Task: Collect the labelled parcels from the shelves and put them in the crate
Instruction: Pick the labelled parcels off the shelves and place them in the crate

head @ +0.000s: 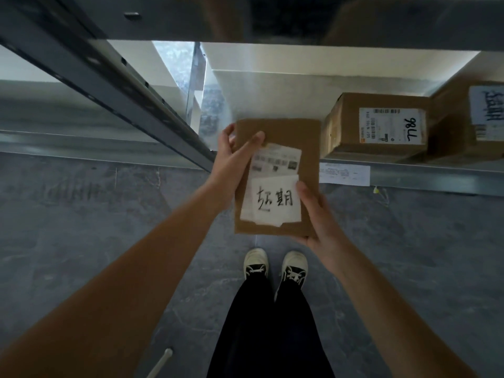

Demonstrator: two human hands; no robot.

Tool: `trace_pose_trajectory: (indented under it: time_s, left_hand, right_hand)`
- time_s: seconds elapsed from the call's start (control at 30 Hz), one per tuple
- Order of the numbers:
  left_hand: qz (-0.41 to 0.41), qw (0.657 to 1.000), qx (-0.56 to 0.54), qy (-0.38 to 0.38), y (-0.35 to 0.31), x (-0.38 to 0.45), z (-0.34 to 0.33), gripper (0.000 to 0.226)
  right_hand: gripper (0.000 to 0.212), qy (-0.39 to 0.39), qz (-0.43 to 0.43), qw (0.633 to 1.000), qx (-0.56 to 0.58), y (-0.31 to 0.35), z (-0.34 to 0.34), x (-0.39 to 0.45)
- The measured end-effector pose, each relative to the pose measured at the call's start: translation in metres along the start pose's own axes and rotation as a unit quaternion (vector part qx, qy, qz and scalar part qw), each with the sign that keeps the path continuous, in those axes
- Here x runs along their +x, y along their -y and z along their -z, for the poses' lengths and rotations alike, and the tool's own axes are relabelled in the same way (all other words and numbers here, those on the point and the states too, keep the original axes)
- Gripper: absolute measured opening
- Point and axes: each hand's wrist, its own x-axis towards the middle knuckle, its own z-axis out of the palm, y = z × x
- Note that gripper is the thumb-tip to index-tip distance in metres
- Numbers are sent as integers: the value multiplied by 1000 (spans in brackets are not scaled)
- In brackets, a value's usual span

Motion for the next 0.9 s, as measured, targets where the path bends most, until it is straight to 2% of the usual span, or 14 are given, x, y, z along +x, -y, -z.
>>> trace_pose_trajectory:
  time_s: [0.1,0.17,0.27,0.43,0.6,0.7,0.9]
  left_hand:
    - [10,999,39,4,11,-32,-4,54]
    - [13,998,49,35,15,-60,1,52]
    - [17,996,48,68,11,-104,9,52]
    - [9,997,25,70,-18,-161,7,54]
    - [14,999,32,26,-29,-214,-13,49]
    - [22,999,28,29,-37,-230,-19,48]
    - [9,997,40,62,-53,-236,-35,48]
  right_hand:
    - [82,17,-13,999,31,-11,-4,-27]
    - [81,-18,-1,1000,-18,-12,-7,-47]
    - [95,-49,42,996,-59,-13,-9,-80]
    - [49,-95,110,988,-60,10,-13,-154]
    - [45,-142,115,980,-84,15,-8,-197]
    - [49,-165,115,977,-77,13,-6,-212]
    - [45,-186,147,968,-83,20,9,-230]
